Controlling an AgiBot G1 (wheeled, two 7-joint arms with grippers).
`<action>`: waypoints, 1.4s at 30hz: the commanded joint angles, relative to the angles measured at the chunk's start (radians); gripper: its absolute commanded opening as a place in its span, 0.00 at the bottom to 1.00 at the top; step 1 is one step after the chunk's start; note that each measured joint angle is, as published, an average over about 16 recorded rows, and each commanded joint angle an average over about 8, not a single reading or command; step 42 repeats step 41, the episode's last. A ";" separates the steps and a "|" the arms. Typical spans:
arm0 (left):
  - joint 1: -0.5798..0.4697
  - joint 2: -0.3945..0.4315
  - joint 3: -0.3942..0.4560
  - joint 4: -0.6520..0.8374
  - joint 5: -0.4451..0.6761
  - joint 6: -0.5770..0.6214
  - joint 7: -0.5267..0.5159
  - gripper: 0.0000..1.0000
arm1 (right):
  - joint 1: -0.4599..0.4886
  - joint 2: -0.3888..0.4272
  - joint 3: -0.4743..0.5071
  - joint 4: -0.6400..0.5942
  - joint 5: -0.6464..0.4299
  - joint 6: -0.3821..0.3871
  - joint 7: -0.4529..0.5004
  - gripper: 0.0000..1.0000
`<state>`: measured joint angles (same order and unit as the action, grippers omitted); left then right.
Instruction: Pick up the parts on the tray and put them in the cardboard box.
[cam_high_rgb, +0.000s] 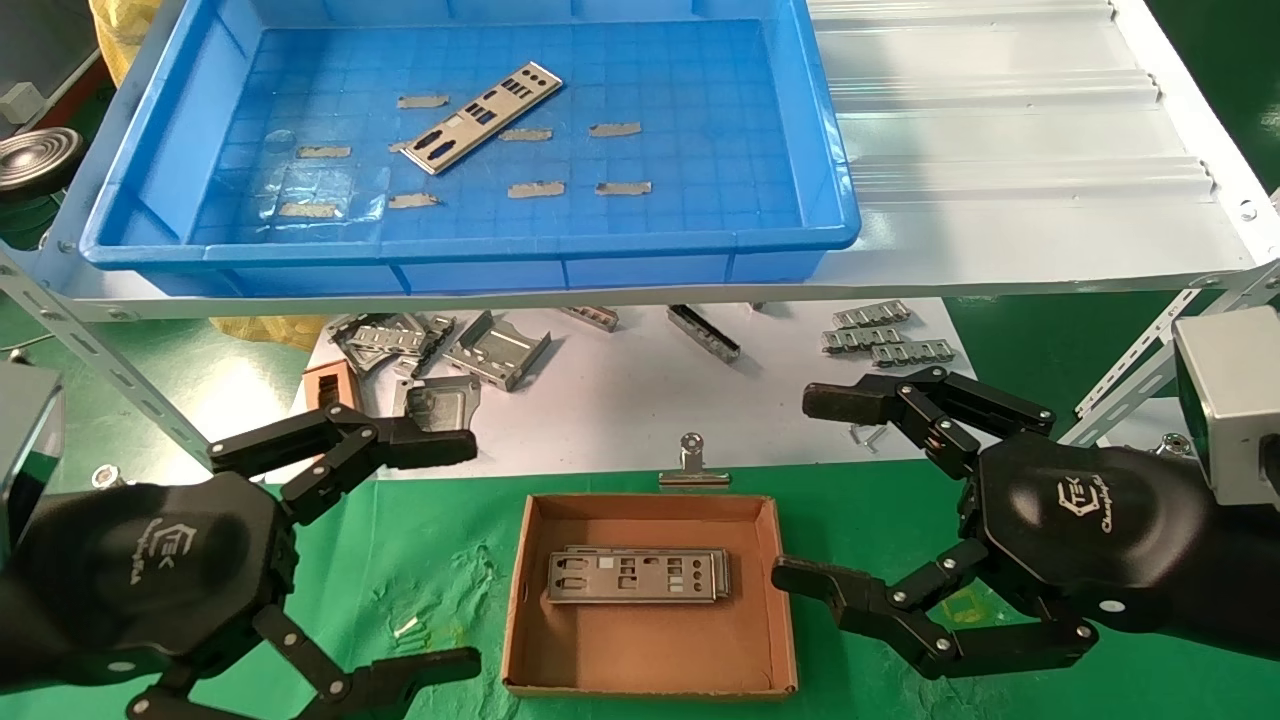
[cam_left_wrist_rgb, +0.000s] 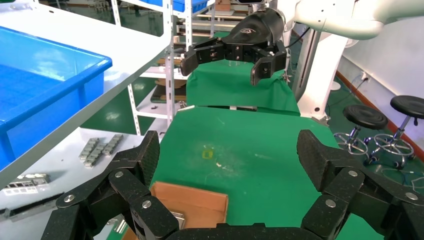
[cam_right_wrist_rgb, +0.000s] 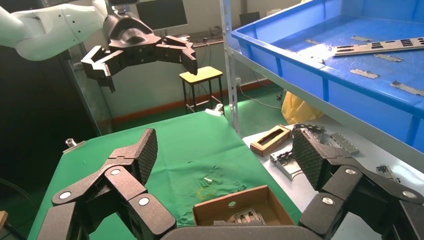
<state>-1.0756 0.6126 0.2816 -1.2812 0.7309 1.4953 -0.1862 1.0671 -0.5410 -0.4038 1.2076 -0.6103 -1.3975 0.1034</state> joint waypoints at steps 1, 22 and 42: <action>0.000 0.000 0.000 0.000 0.000 0.000 0.000 1.00 | 0.000 0.000 0.000 0.000 0.000 0.000 0.000 1.00; 0.000 0.000 0.000 0.000 0.000 0.000 0.000 1.00 | 0.000 0.000 0.000 0.000 0.000 0.000 0.000 1.00; 0.000 0.000 0.000 0.000 0.000 0.000 0.000 1.00 | 0.000 0.000 0.000 0.000 0.000 0.000 0.000 1.00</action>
